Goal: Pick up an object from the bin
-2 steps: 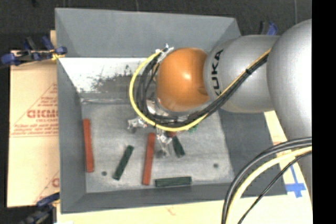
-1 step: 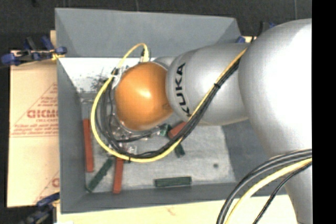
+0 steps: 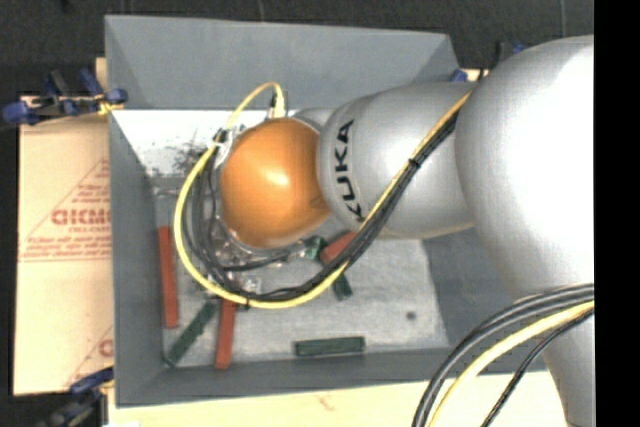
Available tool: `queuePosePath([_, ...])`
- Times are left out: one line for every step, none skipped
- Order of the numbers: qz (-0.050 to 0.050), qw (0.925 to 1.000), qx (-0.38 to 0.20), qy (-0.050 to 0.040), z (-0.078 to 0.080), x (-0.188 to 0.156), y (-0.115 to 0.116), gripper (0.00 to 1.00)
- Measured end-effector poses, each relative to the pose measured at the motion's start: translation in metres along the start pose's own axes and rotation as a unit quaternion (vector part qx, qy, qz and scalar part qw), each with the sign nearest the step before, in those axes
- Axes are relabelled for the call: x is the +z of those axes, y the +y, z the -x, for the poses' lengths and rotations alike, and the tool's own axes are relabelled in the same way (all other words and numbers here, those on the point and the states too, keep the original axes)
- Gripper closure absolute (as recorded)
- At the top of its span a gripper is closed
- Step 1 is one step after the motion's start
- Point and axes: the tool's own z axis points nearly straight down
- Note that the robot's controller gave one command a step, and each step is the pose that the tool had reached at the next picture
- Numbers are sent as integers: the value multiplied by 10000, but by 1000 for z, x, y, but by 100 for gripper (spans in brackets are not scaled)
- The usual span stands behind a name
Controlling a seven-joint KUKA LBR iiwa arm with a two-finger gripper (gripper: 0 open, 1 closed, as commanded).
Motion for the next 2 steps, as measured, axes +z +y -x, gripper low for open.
queuePosePath([14,10000,6,9,-1,-3,0,100])
queuePosePath([34,10000,13,31,-2,-17,1,100])
